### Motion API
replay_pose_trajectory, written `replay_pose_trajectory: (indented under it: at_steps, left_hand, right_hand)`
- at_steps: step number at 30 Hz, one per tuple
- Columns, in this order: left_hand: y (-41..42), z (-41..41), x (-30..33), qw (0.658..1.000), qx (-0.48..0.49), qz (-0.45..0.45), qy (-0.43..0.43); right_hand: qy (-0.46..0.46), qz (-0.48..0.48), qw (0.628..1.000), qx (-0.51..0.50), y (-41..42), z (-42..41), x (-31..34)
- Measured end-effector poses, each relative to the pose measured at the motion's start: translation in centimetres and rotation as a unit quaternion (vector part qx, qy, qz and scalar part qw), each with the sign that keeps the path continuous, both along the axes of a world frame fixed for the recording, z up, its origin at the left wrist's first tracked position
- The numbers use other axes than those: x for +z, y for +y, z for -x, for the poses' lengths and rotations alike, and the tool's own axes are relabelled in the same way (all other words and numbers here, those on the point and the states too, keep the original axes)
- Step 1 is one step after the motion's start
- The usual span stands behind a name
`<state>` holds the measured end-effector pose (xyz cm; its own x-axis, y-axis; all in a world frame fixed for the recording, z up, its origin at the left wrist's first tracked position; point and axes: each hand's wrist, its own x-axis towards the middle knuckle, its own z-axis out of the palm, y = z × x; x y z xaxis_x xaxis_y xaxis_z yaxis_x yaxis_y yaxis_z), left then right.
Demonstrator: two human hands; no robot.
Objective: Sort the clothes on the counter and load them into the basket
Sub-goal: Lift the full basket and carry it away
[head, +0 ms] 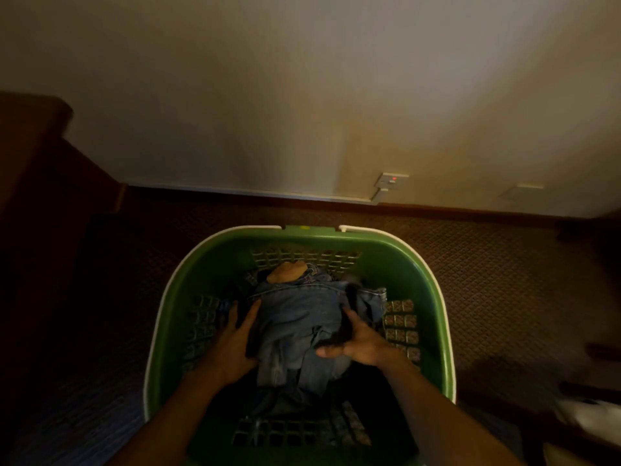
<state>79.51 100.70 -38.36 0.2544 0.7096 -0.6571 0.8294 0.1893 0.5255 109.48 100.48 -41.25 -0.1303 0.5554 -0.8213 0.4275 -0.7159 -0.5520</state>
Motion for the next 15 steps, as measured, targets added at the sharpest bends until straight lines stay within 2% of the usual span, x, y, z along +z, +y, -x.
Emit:
replay_pose_trajectory:
  at_steps: [2,3,6,8,11,13,15]
  left_hand:
    - [0.1,0.1,3.8,0.995,0.051,-0.066,-0.058]
    - [0.3,0.2,5.3,0.989,0.07,-0.115,-0.057]
    - [0.8,0.3,9.2,0.968,0.118,-0.219,0.031]
    - [1.6,0.5,11.6,0.954,0.16,-0.241,0.08]
    - [2.6,1.3,14.8,0.954,0.231,-0.137,0.134]
    - [2.9,2.0,15.8,0.954,0.263,-0.052,0.133]
    - [3.1,2.7,16.4,0.952,0.284,-0.009,0.114]
  right_hand:
    - [-0.019,-0.018,0.999,-0.035,0.0,-0.8,3.0]
    - [-0.031,-0.03,0.997,-0.06,0.2,-1.0,4.9]
    - [-0.126,-0.074,0.984,-0.106,0.9,-1.5,10.9]
    - [-0.194,-0.119,0.962,-0.148,1.6,-2.2,14.4]
    - [-0.259,-0.126,0.934,-0.212,2.2,-2.9,18.4]
    - [-0.279,-0.085,0.927,-0.237,1.9,-3.0,20.1]
    - [-0.292,-0.044,0.924,-0.242,1.6,-2.9,20.6]
